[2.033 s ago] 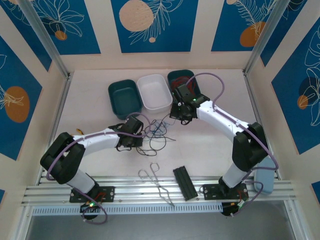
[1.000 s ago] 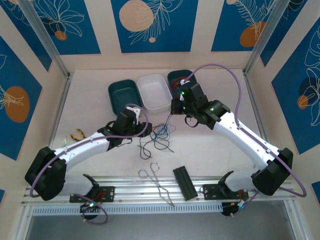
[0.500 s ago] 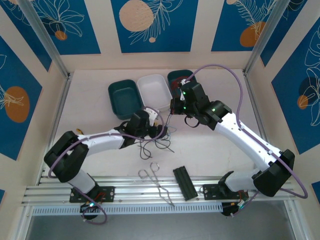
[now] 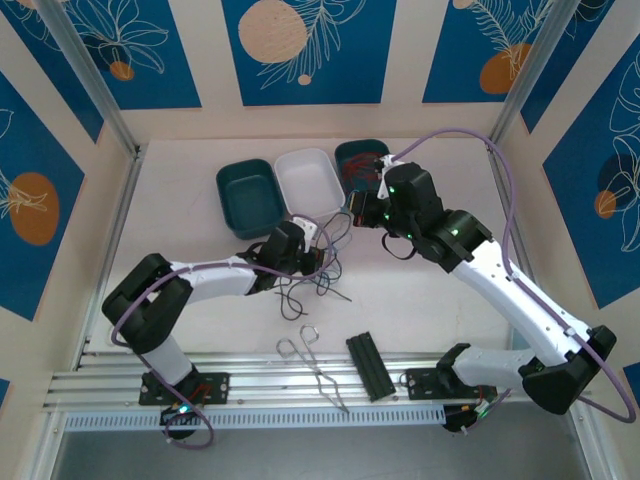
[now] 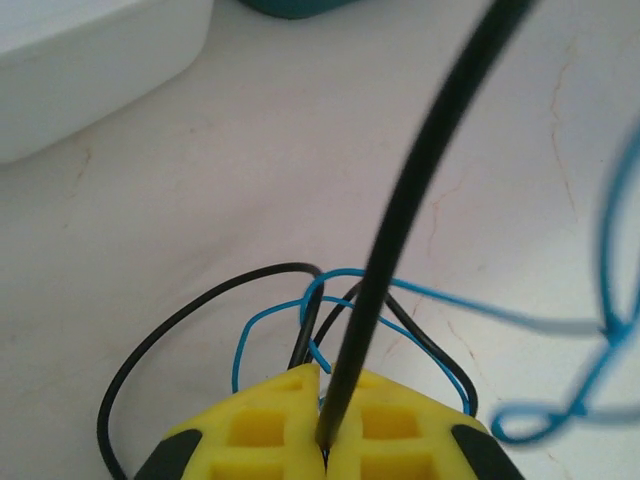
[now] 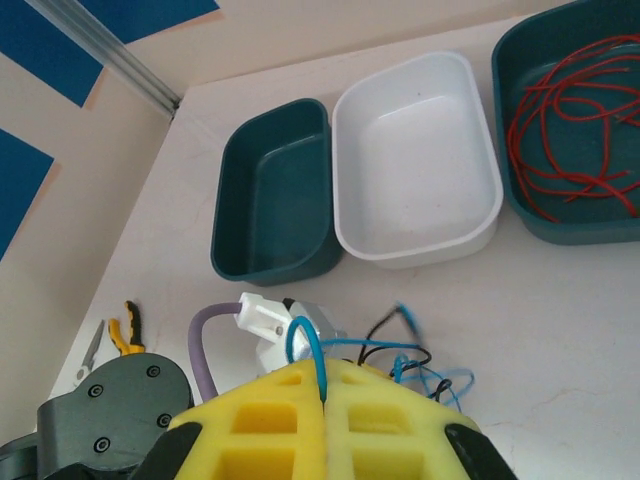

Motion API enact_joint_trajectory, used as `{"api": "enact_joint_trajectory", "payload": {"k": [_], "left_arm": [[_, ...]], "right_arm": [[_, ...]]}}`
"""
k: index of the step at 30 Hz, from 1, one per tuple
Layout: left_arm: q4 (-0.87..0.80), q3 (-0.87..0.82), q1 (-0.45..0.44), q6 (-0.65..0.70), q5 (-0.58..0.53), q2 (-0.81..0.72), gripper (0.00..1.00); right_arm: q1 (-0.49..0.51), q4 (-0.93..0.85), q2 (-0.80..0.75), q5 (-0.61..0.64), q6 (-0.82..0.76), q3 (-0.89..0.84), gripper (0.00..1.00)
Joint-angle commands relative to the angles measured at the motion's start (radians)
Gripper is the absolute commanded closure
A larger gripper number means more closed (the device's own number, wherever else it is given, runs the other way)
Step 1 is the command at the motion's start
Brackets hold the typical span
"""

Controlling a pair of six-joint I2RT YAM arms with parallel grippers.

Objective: Untangle the cables

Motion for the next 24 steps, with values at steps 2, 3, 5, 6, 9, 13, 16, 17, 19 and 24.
{"api": "enact_joint_trajectory", "payload": {"k": [2, 3, 5, 6, 9, 13, 16, 17, 19, 24], "left_arm": [[-0.043, 0.02, -0.005, -0.004, -0.022, 0.002, 1.0], [-0.048, 0.019, -0.005, -0.004, -0.022, 0.0, 1.0], [-0.059, 0.018, -0.006, 0.0, -0.022, -0.005, 1.0], [-0.063, 0.017, -0.006, 0.0, -0.023, -0.005, 1.0], [-0.079, 0.009, -0.005, 0.005, -0.023, -0.008, 1.0], [-0.097, 0.0, -0.005, 0.018, -0.019, -0.007, 1.0], [-0.124, 0.001, -0.005, 0.027, -0.023, -0.001, 1.0], [-0.137, 0.004, -0.005, 0.032, -0.03, 0.002, 1.0], [-0.161, 0.009, -0.006, 0.038, -0.039, 0.01, 1.0], [-0.202, 0.013, -0.006, 0.048, -0.049, 0.025, 1.0]], "right_arm": [[-0.021, -0.03, -0.046, 0.054, 0.004, -0.004, 1.0], [-0.025, -0.034, -0.053, 0.057, 0.002, -0.004, 1.0], [-0.035, -0.049, -0.068, 0.08, -0.004, 0.0, 1.0], [-0.039, -0.056, -0.075, 0.09, -0.009, 0.001, 1.0], [-0.057, -0.074, -0.104, 0.119, -0.024, 0.007, 1.0], [-0.089, -0.099, -0.143, 0.146, -0.04, 0.017, 1.0], [-0.11, -0.126, -0.169, 0.175, -0.054, 0.032, 1.0], [-0.118, -0.137, -0.178, 0.189, -0.06, 0.039, 1.0], [-0.132, -0.15, -0.199, 0.215, -0.073, 0.052, 1.0], [-0.184, -0.18, -0.238, 0.244, -0.108, 0.081, 1.0]]}}
